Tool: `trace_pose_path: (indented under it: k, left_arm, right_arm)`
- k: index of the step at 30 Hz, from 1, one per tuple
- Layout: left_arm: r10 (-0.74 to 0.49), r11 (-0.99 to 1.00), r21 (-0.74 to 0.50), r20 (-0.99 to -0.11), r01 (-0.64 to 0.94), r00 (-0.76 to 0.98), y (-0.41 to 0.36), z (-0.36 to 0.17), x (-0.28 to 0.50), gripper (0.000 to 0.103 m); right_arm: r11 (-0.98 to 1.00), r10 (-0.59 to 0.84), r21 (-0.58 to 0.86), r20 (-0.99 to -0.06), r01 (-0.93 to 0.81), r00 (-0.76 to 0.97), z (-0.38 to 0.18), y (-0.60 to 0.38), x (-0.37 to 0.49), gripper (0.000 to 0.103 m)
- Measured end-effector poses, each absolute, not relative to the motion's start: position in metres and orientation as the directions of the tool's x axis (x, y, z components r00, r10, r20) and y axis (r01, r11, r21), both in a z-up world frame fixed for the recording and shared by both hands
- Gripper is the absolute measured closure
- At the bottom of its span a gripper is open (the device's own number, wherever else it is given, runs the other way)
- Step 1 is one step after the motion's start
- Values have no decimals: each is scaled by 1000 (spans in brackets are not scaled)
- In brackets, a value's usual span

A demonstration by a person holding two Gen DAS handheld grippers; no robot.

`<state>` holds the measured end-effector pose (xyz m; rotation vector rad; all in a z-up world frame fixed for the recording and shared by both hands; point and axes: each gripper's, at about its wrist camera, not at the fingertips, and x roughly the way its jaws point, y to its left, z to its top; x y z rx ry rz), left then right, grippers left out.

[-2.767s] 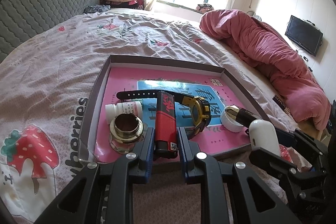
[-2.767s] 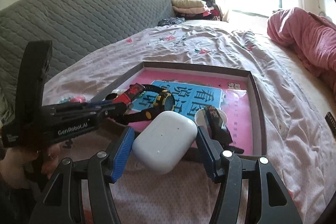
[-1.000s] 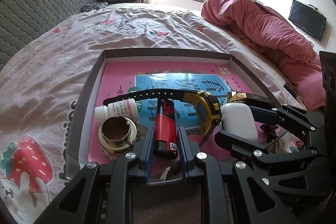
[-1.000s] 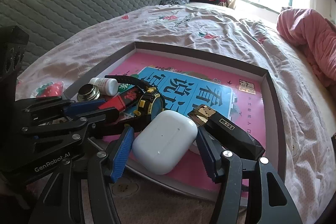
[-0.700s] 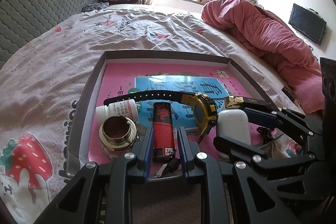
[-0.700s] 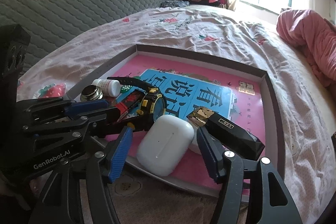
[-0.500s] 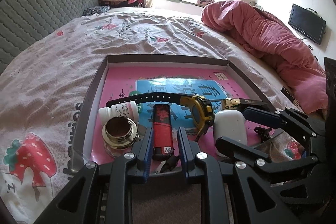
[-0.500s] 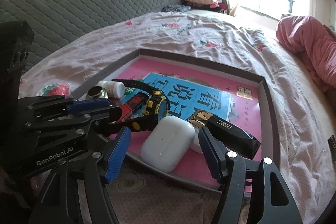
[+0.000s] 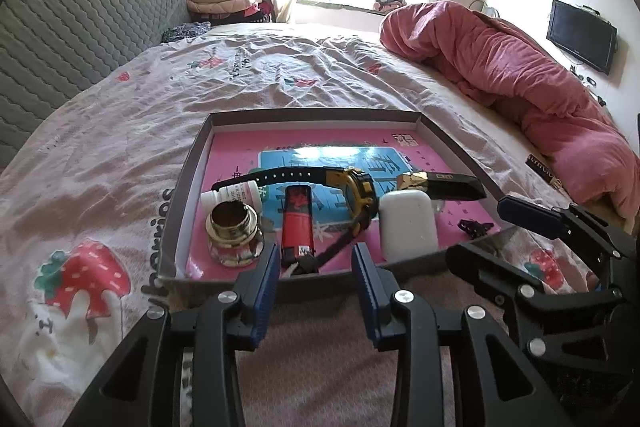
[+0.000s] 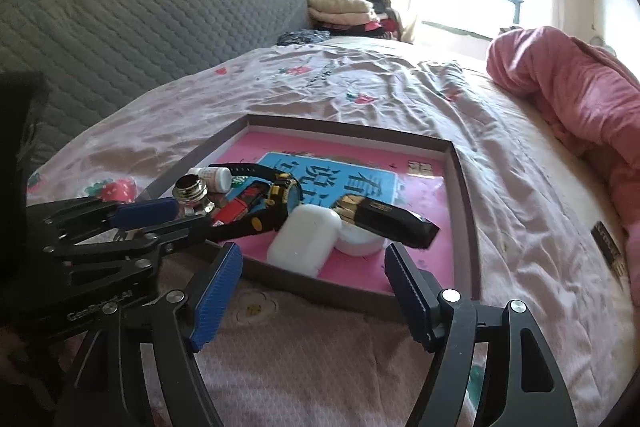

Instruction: Organize rigid objects

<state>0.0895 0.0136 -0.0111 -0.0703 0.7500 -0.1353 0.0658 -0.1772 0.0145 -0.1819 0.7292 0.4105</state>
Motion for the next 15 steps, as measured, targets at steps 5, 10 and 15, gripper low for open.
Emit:
trace_pose_path:
  k: [5, 10, 15]
  left_arm:
    - [-153, 988, -124, -662, 94, 734, 12, 2, 75, 64]
    - [-142, 990, -111, -660, 91, 737, 10, 9, 61, 50]
    - [-140, 990, -105, -657, 94, 741, 8, 14, 50, 50]
  right_arm:
    - [920, 295, 11, -676, -391, 675, 19, -188, 58, 28]
    - [932, 274, 6, -665, -362, 695, 26, -196, 47, 27]
    - [941, 272, 27, -648, -336, 712, 35, -205, 36, 27]
